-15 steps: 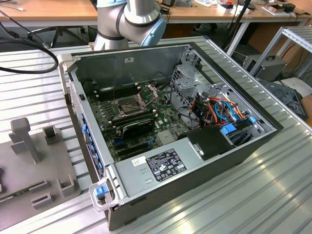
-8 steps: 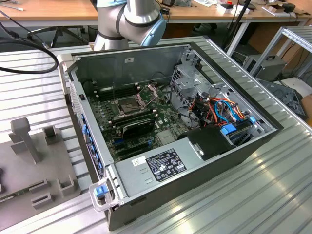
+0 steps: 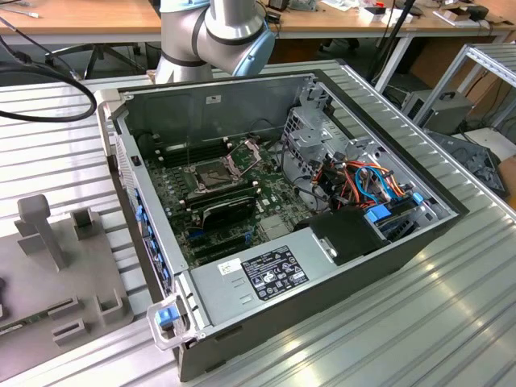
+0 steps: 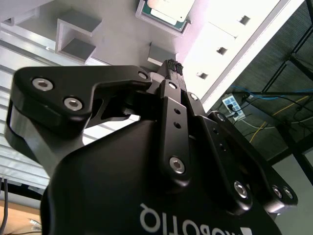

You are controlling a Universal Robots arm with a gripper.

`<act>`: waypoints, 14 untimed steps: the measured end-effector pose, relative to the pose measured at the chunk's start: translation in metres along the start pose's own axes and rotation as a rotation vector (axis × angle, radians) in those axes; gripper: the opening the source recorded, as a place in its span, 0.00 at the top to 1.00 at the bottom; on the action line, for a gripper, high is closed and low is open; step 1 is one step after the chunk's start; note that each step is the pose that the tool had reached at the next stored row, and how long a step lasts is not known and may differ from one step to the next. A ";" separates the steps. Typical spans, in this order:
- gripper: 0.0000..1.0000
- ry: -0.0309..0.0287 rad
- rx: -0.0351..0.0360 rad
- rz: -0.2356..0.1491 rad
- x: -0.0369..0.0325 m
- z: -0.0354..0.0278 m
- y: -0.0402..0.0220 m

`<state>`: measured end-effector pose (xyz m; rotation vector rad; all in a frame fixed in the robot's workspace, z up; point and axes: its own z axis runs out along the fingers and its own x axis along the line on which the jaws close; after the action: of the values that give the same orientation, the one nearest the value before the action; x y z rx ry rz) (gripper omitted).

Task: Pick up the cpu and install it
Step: 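Reach for the cpu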

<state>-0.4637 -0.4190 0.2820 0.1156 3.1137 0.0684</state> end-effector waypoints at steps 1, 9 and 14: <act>0.89 0.0000 0.0001 0.000 0.0000 0.0000 0.0000; 0.89 0.0000 0.0001 0.000 -0.0008 -0.0004 -0.0109; 0.89 0.0000 0.0001 0.000 -0.0020 -0.0006 -0.0276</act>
<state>-0.4637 -0.4467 0.2815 0.1156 3.1138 0.0683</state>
